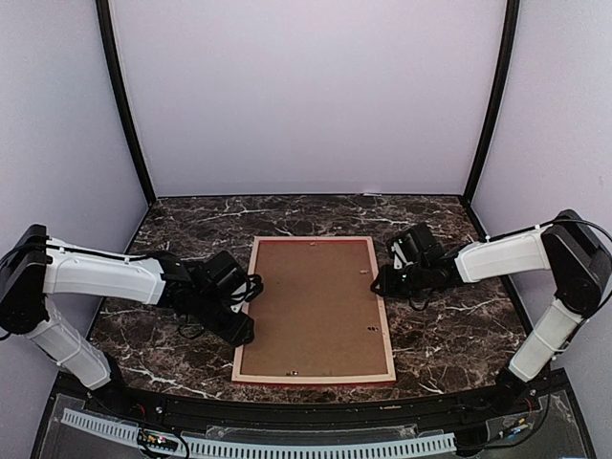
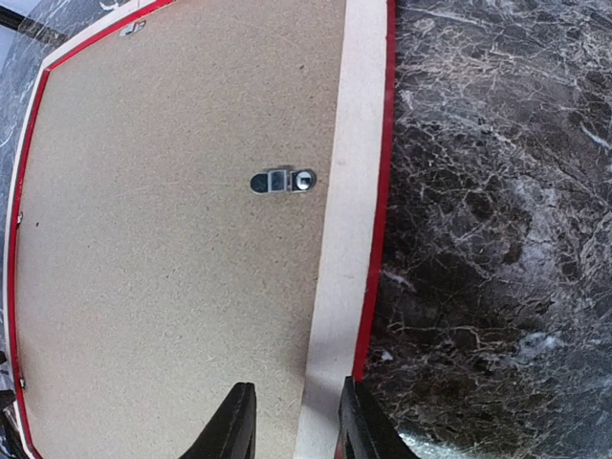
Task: Put the photo into the frame
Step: Press the fastener onto the backboard, then adjust the photo frame at the center of the board, then press the fastener onto the backboard.
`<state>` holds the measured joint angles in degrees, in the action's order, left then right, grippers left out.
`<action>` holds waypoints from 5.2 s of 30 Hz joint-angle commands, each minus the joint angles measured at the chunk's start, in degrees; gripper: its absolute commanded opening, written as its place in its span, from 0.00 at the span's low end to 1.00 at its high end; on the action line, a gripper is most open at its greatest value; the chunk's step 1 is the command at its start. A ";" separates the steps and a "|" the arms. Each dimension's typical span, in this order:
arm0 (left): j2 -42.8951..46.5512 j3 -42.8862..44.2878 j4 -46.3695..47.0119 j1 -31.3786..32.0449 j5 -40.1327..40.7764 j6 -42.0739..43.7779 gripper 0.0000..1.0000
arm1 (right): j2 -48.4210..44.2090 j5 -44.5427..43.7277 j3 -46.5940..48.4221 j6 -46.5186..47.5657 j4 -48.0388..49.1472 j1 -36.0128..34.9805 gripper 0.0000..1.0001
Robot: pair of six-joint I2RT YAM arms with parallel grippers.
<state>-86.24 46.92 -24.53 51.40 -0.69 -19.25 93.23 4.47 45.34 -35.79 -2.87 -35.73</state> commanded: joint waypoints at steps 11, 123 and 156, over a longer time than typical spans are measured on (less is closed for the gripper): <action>2.11 3.58 -0.44 0.17 5.09 -0.02 0.73 | 2.01 1.95 -1.52 0.44 -7.49 -0.37 0.31; -10.85 5.66 1.77 -7.87 2.65 -15.17 0.03 | 9.17 -7.84 13.08 3.58 -15.90 -0.81 0.60; -11.00 7.01 -0.20 -7.90 2.95 -14.65 0.00 | 12.42 -0.07 15.87 22.16 -23.17 2.60 0.39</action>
<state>-96.64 54.28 -19.11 43.03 3.33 -34.70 103.09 2.70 61.73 -17.67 -24.49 -34.09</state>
